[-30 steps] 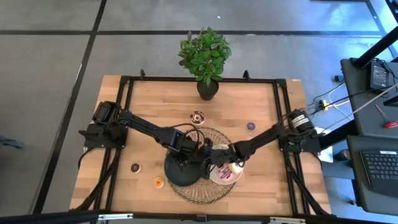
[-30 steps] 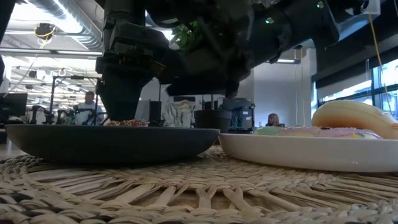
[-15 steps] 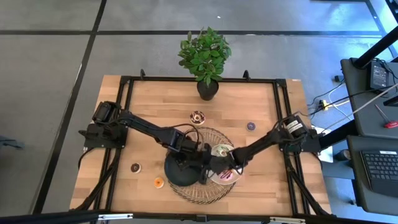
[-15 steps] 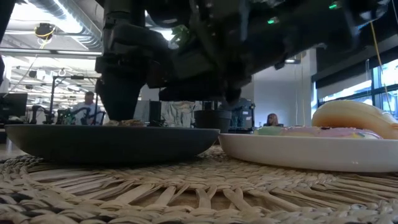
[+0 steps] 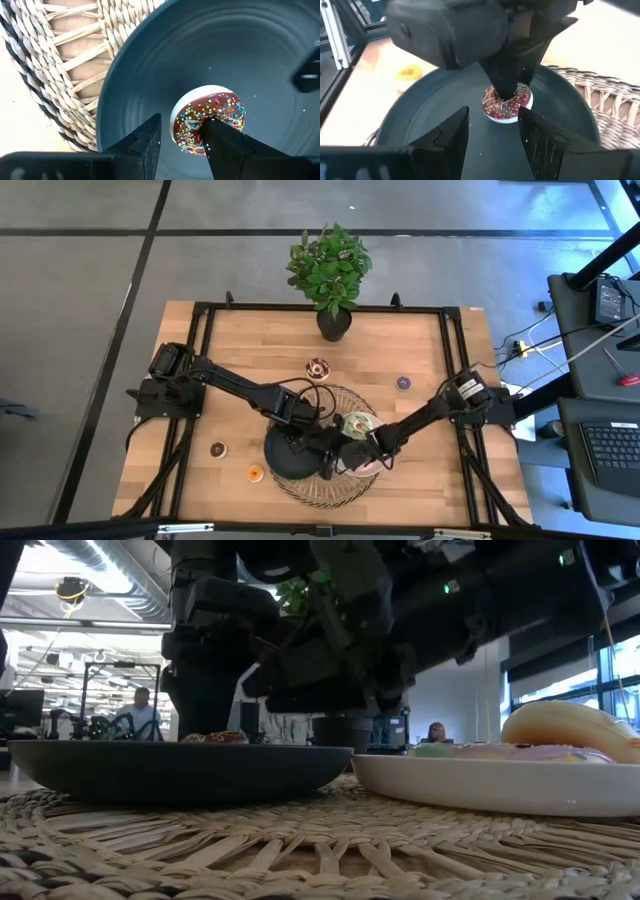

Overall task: Pick & Place donuts
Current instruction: Put the small brown donut on the black plate

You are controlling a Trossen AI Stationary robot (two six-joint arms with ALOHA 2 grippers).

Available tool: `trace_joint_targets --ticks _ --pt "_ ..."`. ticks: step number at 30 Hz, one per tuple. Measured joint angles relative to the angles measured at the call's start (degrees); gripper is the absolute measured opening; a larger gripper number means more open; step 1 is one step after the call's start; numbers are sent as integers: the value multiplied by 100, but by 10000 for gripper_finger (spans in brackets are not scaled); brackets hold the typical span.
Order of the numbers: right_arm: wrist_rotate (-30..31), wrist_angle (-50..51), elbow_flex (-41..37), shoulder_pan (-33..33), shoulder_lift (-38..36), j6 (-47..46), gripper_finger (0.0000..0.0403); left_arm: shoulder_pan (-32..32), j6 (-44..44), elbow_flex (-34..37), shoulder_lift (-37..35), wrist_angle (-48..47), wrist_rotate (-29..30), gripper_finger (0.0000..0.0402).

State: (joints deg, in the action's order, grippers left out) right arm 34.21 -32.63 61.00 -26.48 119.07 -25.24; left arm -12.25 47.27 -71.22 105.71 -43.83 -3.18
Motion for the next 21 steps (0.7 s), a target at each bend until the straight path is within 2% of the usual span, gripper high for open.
trace_joint_targets --ticks 6,10,16,21 --pt "51 -723 -1 36 327 150 172 -2 0 2 0 118 0 135" --pt "66 -794 5 61 404 151 172 -2 0 2 0 243 -4 136" --pt "-11 -702 198 109 491 351 172 -2 0 2 0 297 -7 132" --pt "-130 -36 486 176 496 472 172 -2 0 9 0 272 -3 135"
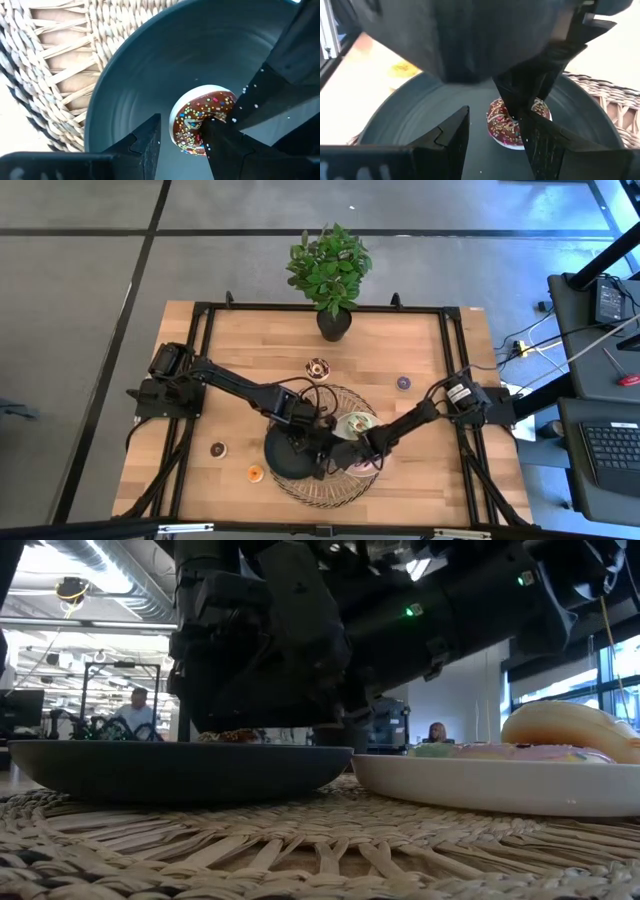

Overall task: Pick & Place donuts
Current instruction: Put the small brown donut on the black plate

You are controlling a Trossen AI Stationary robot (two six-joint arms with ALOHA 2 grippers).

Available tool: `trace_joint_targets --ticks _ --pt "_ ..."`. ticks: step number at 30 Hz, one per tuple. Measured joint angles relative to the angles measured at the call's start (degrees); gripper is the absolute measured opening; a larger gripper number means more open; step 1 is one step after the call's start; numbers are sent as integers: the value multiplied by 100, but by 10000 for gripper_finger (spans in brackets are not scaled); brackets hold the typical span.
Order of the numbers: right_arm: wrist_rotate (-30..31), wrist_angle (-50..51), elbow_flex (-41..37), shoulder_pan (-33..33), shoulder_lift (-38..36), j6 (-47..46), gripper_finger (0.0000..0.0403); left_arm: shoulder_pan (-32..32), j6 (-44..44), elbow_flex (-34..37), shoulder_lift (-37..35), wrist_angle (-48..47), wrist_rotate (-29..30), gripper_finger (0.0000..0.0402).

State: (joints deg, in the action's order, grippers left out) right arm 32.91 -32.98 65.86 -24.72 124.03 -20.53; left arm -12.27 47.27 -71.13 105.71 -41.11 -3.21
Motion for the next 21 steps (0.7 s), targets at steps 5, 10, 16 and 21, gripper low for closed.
trace_joint_targets --ticks 5,10,16,21 --pt "-12 256 103 44 0 1 172 2 0 3 1 -19 17 136" --pt "-8 286 106 47 0 4 172 2 2 3 4 -11 47 132" --pt "0 430 108 56 0 4 172 2 4 2 -161 -14 112 134" --pt "119 406 110 56 0 5 172 7 2 4 -355 -124 220 131"
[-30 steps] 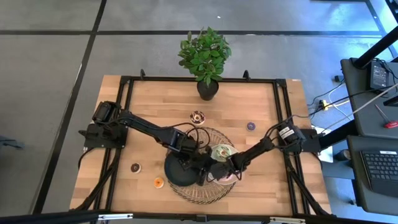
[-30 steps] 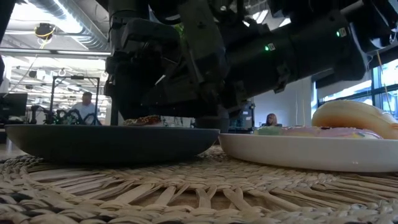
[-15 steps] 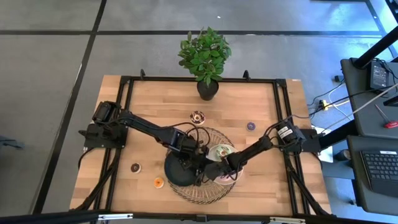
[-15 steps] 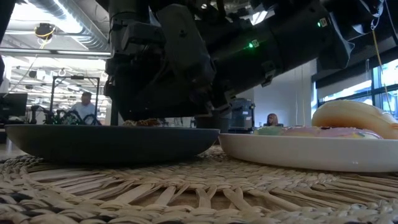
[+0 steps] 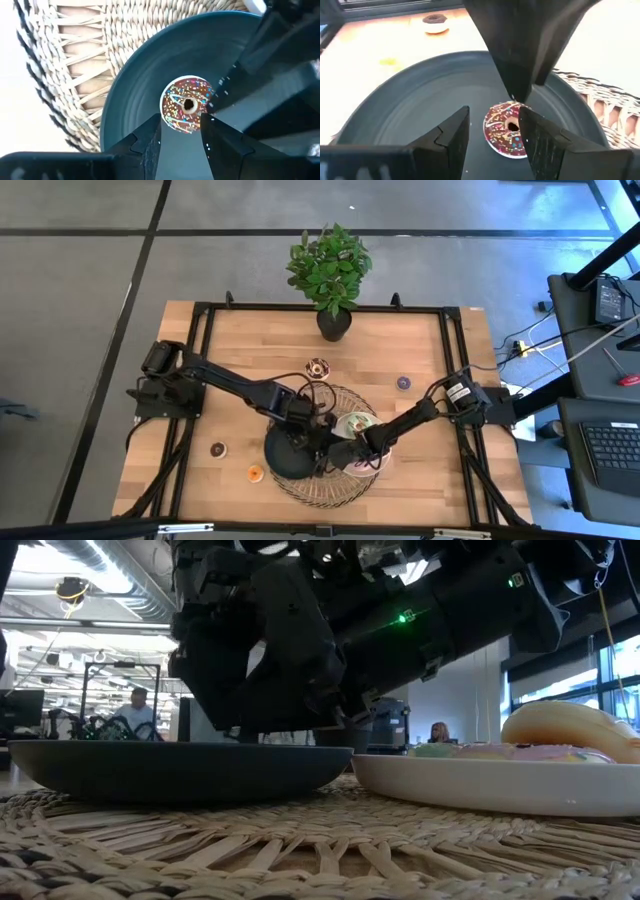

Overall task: Pick & Place donuts
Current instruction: Put the small brown donut on the black plate, then put the small black donut on the black plate

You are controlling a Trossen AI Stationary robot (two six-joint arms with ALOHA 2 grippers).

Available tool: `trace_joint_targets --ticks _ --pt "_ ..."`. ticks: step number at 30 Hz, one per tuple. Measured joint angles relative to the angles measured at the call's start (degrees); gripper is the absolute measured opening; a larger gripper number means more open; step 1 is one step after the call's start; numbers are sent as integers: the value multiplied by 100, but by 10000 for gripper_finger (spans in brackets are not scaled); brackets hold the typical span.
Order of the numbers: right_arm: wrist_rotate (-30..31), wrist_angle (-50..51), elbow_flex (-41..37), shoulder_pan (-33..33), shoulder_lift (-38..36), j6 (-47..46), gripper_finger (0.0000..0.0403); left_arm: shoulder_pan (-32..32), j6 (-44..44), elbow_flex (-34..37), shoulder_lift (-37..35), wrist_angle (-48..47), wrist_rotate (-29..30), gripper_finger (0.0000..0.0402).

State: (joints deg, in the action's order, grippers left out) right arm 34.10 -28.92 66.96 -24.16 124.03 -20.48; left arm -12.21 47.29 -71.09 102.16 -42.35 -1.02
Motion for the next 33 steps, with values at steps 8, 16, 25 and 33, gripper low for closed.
trace_joint_targets --ticks 8,16,25,33 --pt "229 137 -4 0 -372 555 172 -12 17 -2 -328 -232 129 130" --pt "228 1383 -271 -31 -1443 575 172 -276 99 -2 -1096 -443 1007 130" --pt "-675 2223 -1673 -33 -3107 -160 172 -808 687 -4 -1938 -762 1698 130" --pt "-1018 3457 -2719 -33 -5089 -892 172 -1303 858 -4 -2074 -962 1334 130"
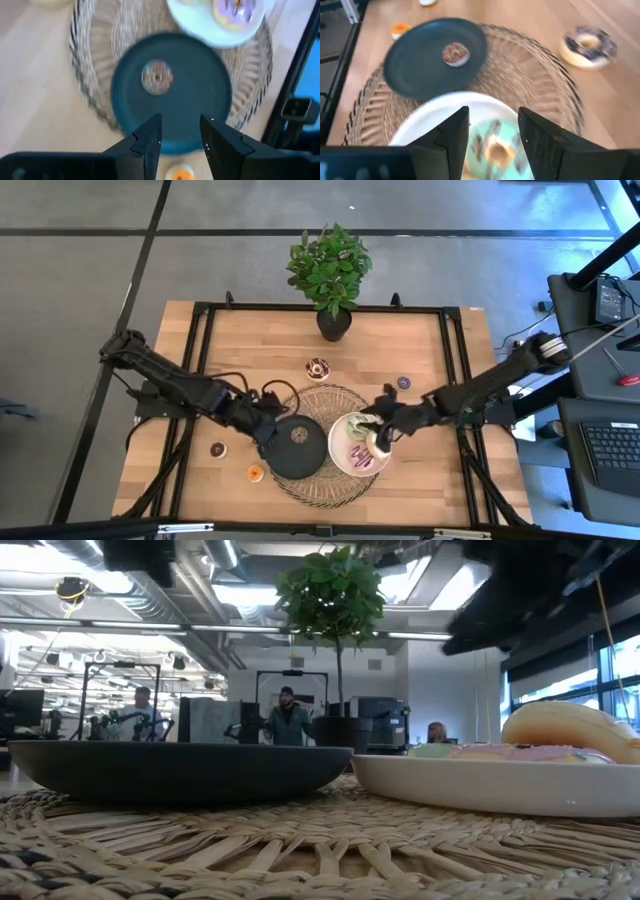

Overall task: Pick & Place donuts
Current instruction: Put the small black donut on the black plate

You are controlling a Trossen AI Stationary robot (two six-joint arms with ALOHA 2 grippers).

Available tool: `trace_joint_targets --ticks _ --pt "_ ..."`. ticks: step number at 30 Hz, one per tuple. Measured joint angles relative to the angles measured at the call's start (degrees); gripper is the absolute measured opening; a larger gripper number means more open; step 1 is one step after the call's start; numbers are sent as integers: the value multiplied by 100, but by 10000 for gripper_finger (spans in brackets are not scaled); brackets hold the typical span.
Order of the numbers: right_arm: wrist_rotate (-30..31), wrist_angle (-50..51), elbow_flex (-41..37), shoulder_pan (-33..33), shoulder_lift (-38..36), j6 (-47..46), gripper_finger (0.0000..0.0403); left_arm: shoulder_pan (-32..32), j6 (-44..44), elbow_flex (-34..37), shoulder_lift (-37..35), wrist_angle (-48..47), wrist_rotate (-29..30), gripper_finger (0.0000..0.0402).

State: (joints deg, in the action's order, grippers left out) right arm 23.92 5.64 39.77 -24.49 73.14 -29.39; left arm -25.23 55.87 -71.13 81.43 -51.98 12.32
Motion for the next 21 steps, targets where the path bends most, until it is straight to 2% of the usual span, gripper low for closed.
trace_joint_targets --ticks 7,12,18,21 --pt "7 1394 -169 0 -1102 -634 172 -396 1308 227 7 -665 -353 137" --pt "176 2259 -140 2 -1702 -654 172 -667 2358 628 4 -947 -452 173" --pt "554 2344 -138 11 -2035 -646 172 -997 3323 1053 4 -768 -593 211" --pt "645 2343 -138 45 -2048 -642 172 -1140 3765 1171 6 -986 -1049 216"
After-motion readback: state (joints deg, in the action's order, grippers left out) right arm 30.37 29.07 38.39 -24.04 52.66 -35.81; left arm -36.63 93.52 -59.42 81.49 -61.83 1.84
